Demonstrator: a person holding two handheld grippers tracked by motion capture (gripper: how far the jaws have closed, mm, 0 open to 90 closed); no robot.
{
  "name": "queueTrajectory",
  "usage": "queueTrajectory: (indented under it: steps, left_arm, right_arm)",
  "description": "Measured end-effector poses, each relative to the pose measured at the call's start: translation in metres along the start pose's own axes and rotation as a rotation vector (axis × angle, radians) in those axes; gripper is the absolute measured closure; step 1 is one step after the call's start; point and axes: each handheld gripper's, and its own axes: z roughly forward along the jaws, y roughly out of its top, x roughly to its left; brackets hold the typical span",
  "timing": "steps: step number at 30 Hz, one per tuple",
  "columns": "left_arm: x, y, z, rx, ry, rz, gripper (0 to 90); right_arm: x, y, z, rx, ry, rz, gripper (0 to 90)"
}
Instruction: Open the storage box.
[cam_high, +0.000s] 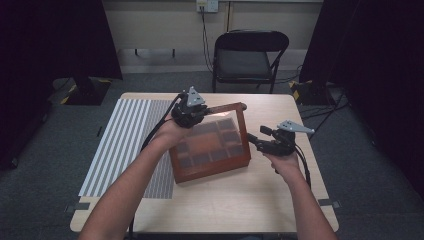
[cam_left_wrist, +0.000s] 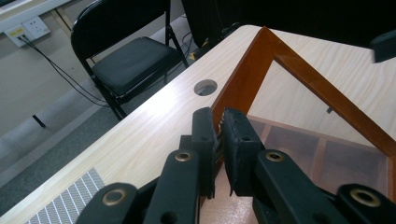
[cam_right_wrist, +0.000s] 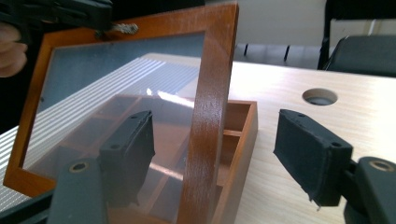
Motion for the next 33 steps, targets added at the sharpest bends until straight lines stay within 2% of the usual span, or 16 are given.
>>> queueTrajectory:
  steps: [5, 6, 8, 9, 15, 19, 30, 33]
  left_arm:
    - [-0.002, 0.001, -0.002, -0.009, -0.001, 0.0, 83.6]
    - [-0.001, 0.002, -0.003, 0.001, -0.003, 0.013, 83.6]
    - [-0.003, 0.002, -0.003, -0.008, -0.003, 0.002, 83.5]
    - [-0.003, 0.002, -0.004, -0.006, -0.003, 0.01, 83.5]
    - [-0.005, 0.004, -0.005, -0.009, -0.004, 0.015, 83.4]
    - [-0.005, 0.004, -0.006, -0.014, -0.004, 0.006, 83.3]
    - [-0.008, 0.006, -0.006, -0.027, -0.011, 0.014, 82.9]
    - [-0.009, 0.006, -0.005, -0.03, -0.012, 0.007, 82.7]
  right_arm:
    - [-0.01, 0.001, 0.011, 0.019, 0.034, 0.043, 28.6]
    - [-0.012, 0.0, 0.014, 0.018, 0.047, 0.054, 28.6]
    - [-0.015, -0.002, 0.019, 0.031, 0.068, 0.075, 28.6]
    - [-0.016, -0.003, 0.021, 0.038, 0.078, 0.082, 28.7]
    - [-0.016, -0.002, 0.033, 0.044, 0.108, 0.066, 31.1]
    - [-0.017, 0.002, 0.039, 0.047, 0.112, 0.049, 34.4]
    - [-0.019, 0.01, 0.051, 0.064, 0.153, 0.046, 43.6]
    - [-0.019, 0.011, 0.051, 0.059, 0.172, 0.05, 49.8]
